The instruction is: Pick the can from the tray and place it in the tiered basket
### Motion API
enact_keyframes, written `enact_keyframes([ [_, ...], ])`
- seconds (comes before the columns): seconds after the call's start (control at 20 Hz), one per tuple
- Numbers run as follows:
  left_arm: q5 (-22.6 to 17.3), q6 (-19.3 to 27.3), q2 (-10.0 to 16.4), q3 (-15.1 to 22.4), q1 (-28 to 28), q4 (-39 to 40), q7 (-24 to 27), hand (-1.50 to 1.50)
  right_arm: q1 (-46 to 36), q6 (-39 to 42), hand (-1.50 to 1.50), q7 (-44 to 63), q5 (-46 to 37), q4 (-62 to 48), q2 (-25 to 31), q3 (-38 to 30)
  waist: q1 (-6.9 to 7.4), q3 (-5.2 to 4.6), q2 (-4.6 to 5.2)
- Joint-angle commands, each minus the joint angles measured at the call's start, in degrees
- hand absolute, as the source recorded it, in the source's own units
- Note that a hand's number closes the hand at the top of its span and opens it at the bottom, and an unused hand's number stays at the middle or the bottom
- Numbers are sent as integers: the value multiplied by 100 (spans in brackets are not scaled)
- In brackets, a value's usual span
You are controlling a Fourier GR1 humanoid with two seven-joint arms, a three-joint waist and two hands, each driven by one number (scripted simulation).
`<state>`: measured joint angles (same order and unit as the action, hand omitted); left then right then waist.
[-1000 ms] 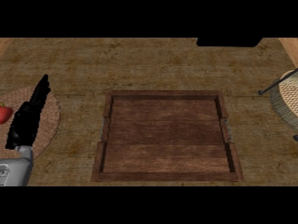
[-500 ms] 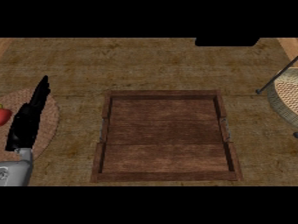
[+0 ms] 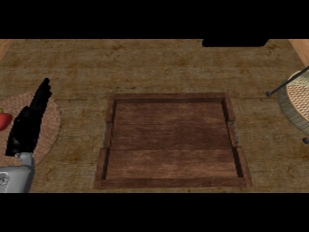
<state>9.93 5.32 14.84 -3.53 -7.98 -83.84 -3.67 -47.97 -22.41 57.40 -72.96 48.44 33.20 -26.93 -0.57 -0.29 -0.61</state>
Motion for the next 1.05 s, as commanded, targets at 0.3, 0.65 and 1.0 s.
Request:
enact_keyframes([
  [0.3, -1, -61, 96, -139, 124, -23, 29, 0, 407, 802, -150, 1560, -575, 2394, -213, -152, -87, 16, -17],
  [0.65, -101, -53, 167, -320, 267, -154, -154, 0, 1727, 1429, -150, 1557, -168, 4869, -1196, -680, -352, 18, -108],
  [1.0, -102, -113, 181, -315, 153, -86, -205, 0, 3138, 2021, -150, 1412, -310, 8004, -2470, -512, -337, 16, -62],
])
